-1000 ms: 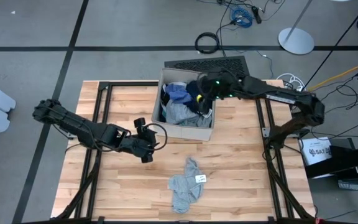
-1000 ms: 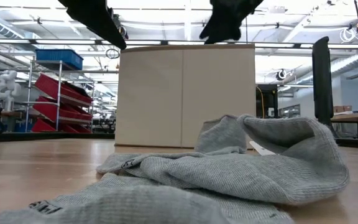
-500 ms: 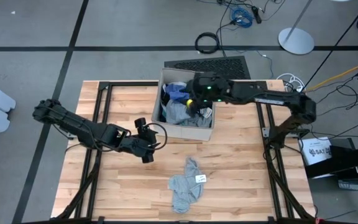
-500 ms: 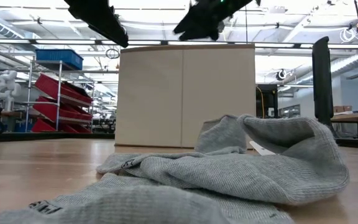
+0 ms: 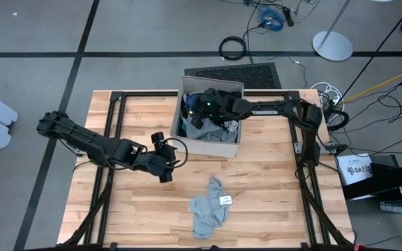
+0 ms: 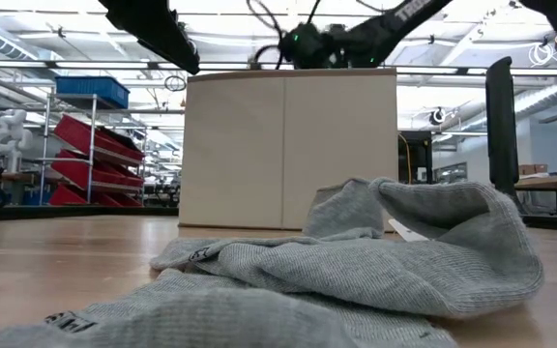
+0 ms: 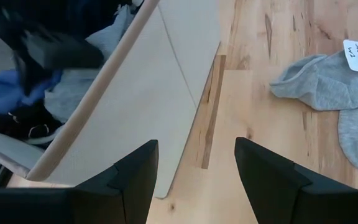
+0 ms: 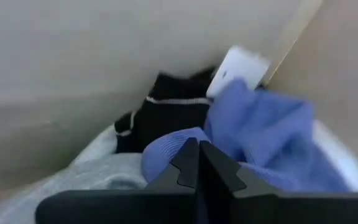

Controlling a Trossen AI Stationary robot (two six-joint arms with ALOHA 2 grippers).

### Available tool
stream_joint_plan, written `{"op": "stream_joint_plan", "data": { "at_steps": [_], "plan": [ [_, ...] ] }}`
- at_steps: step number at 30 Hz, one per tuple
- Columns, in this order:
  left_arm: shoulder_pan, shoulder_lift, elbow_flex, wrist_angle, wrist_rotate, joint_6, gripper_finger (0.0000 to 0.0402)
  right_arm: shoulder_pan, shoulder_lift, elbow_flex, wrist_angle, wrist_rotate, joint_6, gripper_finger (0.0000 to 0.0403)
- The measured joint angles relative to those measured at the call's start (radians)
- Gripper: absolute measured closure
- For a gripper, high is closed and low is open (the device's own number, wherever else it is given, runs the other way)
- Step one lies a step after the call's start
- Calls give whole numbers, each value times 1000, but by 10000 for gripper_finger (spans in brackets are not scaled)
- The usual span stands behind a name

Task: Sort clothes
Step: Put the blue sock into the laundry bin

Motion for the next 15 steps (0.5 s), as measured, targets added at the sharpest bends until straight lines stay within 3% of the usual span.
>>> {"op": "stream_joint_plan", "data": {
  "at_steps": [7,15],
  "plan": [
    [0,0,0,-1,3,0,178,-7,76,4,7,-65,21,402],
    [0,0,0,1,26,0,178,-7,10,0,6,-77,16,403]
  ]
}}
